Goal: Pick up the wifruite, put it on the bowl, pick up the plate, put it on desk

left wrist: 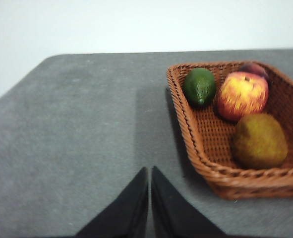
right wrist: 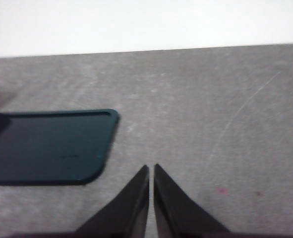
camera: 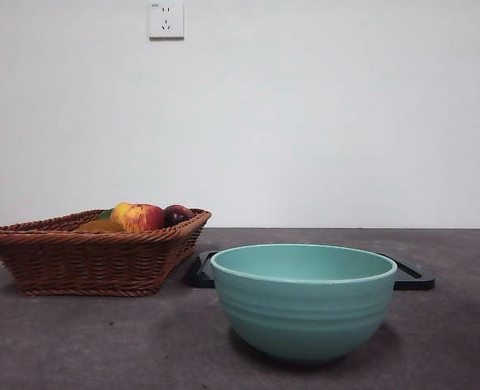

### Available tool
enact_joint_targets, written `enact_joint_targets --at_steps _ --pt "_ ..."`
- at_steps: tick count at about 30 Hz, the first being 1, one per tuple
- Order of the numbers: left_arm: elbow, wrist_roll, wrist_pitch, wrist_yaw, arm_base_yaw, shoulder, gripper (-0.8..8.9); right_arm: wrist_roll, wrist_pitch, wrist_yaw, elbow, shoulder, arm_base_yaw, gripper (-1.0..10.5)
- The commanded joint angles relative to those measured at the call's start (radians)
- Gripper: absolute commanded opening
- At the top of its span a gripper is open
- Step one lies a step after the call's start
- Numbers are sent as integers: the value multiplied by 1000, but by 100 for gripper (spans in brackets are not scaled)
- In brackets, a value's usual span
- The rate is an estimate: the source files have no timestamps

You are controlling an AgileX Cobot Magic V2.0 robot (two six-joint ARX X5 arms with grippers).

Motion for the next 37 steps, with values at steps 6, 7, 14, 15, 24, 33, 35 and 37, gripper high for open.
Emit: enact_joint_targets --at_steps 6,7,14,15,24,33,35,37 --pt "-19 -304 23 -2 2 -2 8 118 31 -42 -3 -3 0 6" --pt "-16 -331 23 -2 2 -2 9 142 40 -43 -2 -3 0 6" --pt "61 -427 7 16 2 1 10 225 50 -35 72 -3 0 6" --pt "79 -428 -3 17 2 1 10 225 48 -35 92 -2 0 5" --pt "291 -421 -154 34 2 67 10 205 -72 -35 337 39 -1 6" --pt "566 -260 -366 175 2 254 10 84 -336 -114 640 226 0 6" --pt "623 -216 -428 211 2 304 10 54 -414 -150 708 279 0 6" --pt "673 -167 -486 253 2 351 9 22 -491 -195 774 334 0 6"
